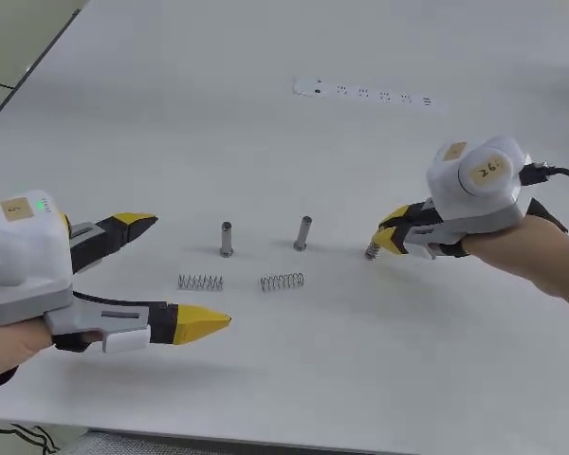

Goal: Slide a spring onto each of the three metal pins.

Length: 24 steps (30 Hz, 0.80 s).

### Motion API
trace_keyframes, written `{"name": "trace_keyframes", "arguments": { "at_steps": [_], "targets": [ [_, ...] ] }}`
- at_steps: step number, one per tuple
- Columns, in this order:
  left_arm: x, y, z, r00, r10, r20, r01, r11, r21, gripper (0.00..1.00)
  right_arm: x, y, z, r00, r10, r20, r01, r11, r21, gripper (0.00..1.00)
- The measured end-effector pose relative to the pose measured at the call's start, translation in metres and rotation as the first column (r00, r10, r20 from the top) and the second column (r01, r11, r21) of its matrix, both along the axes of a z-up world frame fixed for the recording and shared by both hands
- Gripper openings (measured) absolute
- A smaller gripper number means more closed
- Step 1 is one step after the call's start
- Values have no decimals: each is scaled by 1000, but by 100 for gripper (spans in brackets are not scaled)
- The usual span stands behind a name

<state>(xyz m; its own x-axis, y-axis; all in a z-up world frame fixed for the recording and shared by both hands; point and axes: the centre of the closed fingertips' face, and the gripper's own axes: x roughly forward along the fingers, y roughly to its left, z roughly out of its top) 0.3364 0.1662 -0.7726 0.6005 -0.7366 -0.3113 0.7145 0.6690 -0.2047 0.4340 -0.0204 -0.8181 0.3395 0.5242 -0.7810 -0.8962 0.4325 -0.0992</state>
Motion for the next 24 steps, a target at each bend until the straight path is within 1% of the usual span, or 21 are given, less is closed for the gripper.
{"name": "trace_keyframes", "arguments": {
  "at_steps": [5, 7, 8, 10, 13, 17, 20, 24],
  "targets": [
    [-1, -1, 0, 1000, -3, -2, 3, 1000, 2, 97, 0, -1, 1, 1000, -6, 2, 6, 1000, -3, 9],
    [-1, -1, 0, 1000, -3, -2, 3, 1000, 1, 97, -1, 2, 4, 1000, -6, -4, 6, 1000, 17, 9],
    [-1, -1, 0, 1000, -4, -3, 4, 1000, 1, 97, -1, 2, 4, 1000, -10, -4, 10, 1000, 14, 9],
    [-2, -1, -1, 1000, -5, -3, 5, 1000, 3, 97, 1, 3, 5, 1000, -9, 11, 9, 1000, 15, 11],
    [-2, -1, 0, 1000, -6, -3, 6, 1000, 0, 97, 2, 3, 6, 1000, -21, -1, 21, 1000, 23, 13],
    [-1, -1, 0, 1000, -5, -2, 5, 1000, 0, 97, 2, 5, 8, 999, -32, -2, 32, 999, 38, 17],
    [-2, -1, 1, 1000, -6, -2, 6, 1000, 1, 97, 2, 5, 9, 999, -34, 1, 34, 999, 36, 17],
    [-2, -1, 2, 1000, -9, -1, 9, 1000, 0, 97, 1, 5, 9, 999, -41, -10, 42, 998, 38, 21]
  ]
}}
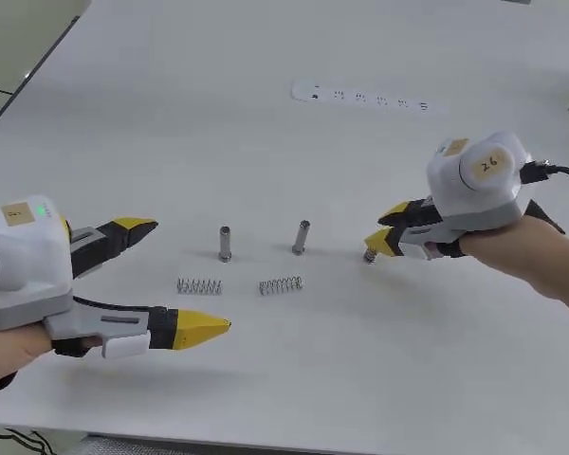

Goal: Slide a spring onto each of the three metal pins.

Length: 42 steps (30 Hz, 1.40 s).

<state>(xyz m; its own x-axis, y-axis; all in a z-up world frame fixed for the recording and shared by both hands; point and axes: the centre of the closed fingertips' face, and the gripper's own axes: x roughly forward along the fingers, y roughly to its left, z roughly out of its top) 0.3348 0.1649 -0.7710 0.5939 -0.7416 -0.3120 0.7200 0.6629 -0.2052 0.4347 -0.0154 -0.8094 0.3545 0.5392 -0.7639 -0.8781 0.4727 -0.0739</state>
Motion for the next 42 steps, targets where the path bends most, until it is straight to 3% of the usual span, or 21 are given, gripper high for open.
{"name": "trace_keyframes", "arguments": {
  "at_steps": [24, 34, 42],
  "targets": [
    [1, 1, 2, 1000, -5, 0, 5, 1000, 8, 98, -1, -4, 7, 998, -65, -4, 65, 997, 46, 33],
    [2, 3, 3, 1000, 3, 4, -3, 1000, 8, 98, -4, -4, 21, 993, -117, 0, 116, 986, 120, 36],
    [2, 3, 3, 1000, 6, 4, -7, 1000, 3, 98, -11, -1, 33, 994, -106, 26, 101, 982, 157, 37]
  ]
}}
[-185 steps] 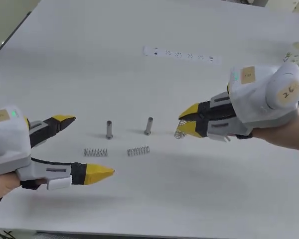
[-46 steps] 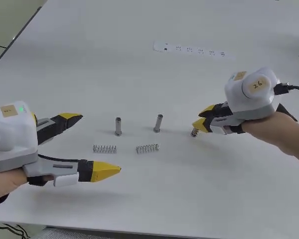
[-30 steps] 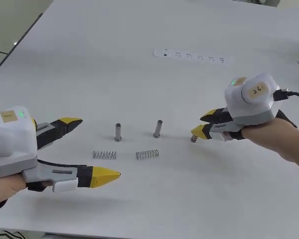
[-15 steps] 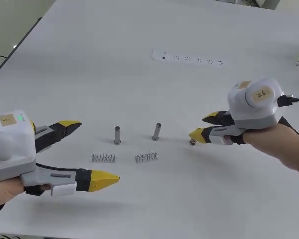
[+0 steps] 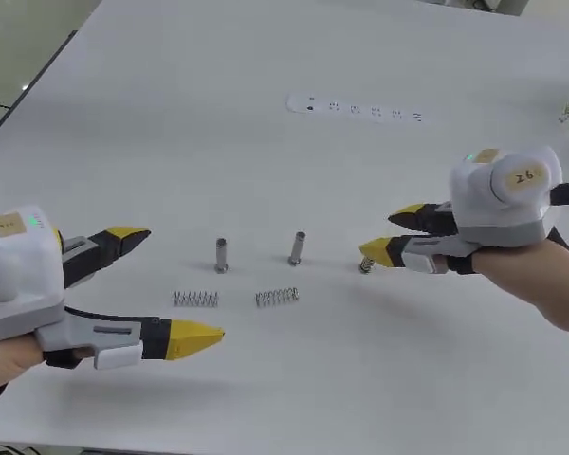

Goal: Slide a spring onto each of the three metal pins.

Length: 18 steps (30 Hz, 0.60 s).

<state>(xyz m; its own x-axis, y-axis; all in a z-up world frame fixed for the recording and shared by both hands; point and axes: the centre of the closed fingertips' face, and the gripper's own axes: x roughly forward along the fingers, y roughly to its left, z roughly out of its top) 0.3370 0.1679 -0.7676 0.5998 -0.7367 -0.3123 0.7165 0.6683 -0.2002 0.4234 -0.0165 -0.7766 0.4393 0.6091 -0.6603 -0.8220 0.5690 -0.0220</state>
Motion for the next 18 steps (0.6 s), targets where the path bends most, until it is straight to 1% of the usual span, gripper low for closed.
{"name": "trace_keyframes", "arguments": {
  "at_steps": [5, 8, 13, 18],
  "targets": [
    [0, 1, 0, 1000, 2, 0, -2, 1000, 1, 98, -7, 4, 8, 1000, 12, 21, -12, 1000, 27, 36],
    [0, 2, 0, 1000, 3, 0, -3, 1000, -1, 98, -14, 6, 10, 999, 30, 21, -31, 999, 36, 35],
    [0, 3, 0, 1000, 7, -1, -7, 1000, -2, 98, -20, 7, 11, 998, 52, 26, -53, 998, 34, 35],
    [-1, 3, 1, 1000, 7, -2, -7, 1000, -4, 98, -26, 5, 13, 997, 77, 31, -78, 997, 16, 34]
  ]
}}
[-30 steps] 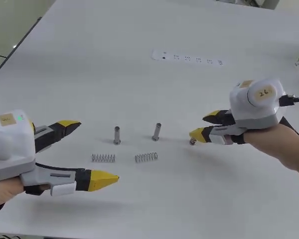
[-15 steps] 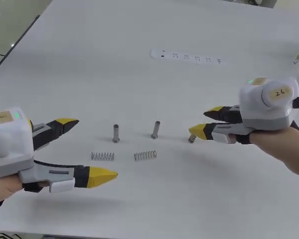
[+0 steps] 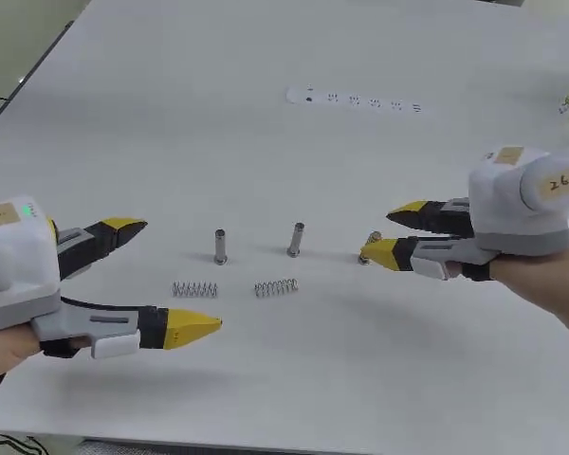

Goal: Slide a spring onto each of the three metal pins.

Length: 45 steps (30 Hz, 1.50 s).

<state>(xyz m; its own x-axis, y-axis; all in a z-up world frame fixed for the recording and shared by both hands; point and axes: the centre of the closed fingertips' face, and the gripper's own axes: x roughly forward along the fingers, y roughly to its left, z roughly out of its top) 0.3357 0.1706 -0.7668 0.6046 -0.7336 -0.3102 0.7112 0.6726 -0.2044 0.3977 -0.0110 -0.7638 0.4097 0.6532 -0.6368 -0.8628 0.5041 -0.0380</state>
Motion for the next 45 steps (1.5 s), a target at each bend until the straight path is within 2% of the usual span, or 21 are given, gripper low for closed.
{"name": "trace_keyframes", "arguments": {
  "at_steps": [9, 14, 16, 19, 20, 21, 24, 27, 32, 37, 43, 44, 45],
  "targets": [
    [0, 2, 0, 1000, 7, 0, -7, 1000, 0, 98, -12, 8, 1, 994, 106, -1, -106, 994, -40, 31],
    [-1, 0, -1, 1000, 2, -4, -2, 1000, 0, 98, -19, 14, -2, 984, 177, 13, -175, 979, -99, 31],
    [-1, -1, -1, 1000, 1, -6, -1, 1000, -2, 98, -22, 18, -3, 976, 216, 16, -212, 970, -121, 31],
    [-1, -1, -2, 1000, 1, -8, -2, 1000, -2, 98, -31, 24, -8, 960, 280, 4, -276, 949, -154, 31],
    [-1, -1, -2, 1000, 2, -8, -2, 1000, 0, 98, -36, 27, -10, 951, 310, -11, -307, 938, -160, 30],
    [-1, -1, -2, 1000, 2, -8, -2, 1000, 1, 98, -38, 29, -11, 947, 321, -13, -319, 933, -166, 30],
    [-2, 0, -2, 1000, 3, -9, -3, 1000, 1, 98, -42, 35, -16, 927, 373, -19, -369, 907, -202, 30],
    [-3, 0, -3, 1000, 2, -13, -2, 1000, 3, 98, -43, 39, -21, 915, 402, -23, -397, 891, -222, 28],
    [-5, -1, -4, 1000, 0, -16, 0, 1000, 1, 98, -43, 53, -21, 898, 439, -24, -432, 872, -229, 26],
    [-6, -2, -4, 1000, -5, -15, 5, 1000, 3, 98, -40, 65, -27, 869, 495, -18, -481, 834, -270, 26],
    [-5, 0, -4, 1000, -1, -15, 1, 1000, 2, 97, -40, 77, -33, 836, 548, -30, -530, 792, -302, 25],
    [-5, 0, -4, 1000, 0, -16, 0, 1000, 0, 97, -43, 78, -37, 827, 560, -46, -546, 780, -306, 25],
    [-5, 0, -4, 1000, 1, -15, -1, 1000, 0, 97, -43, 80, -38, 824, 564, -45, -549, 777, -309, 25]
  ]
}}
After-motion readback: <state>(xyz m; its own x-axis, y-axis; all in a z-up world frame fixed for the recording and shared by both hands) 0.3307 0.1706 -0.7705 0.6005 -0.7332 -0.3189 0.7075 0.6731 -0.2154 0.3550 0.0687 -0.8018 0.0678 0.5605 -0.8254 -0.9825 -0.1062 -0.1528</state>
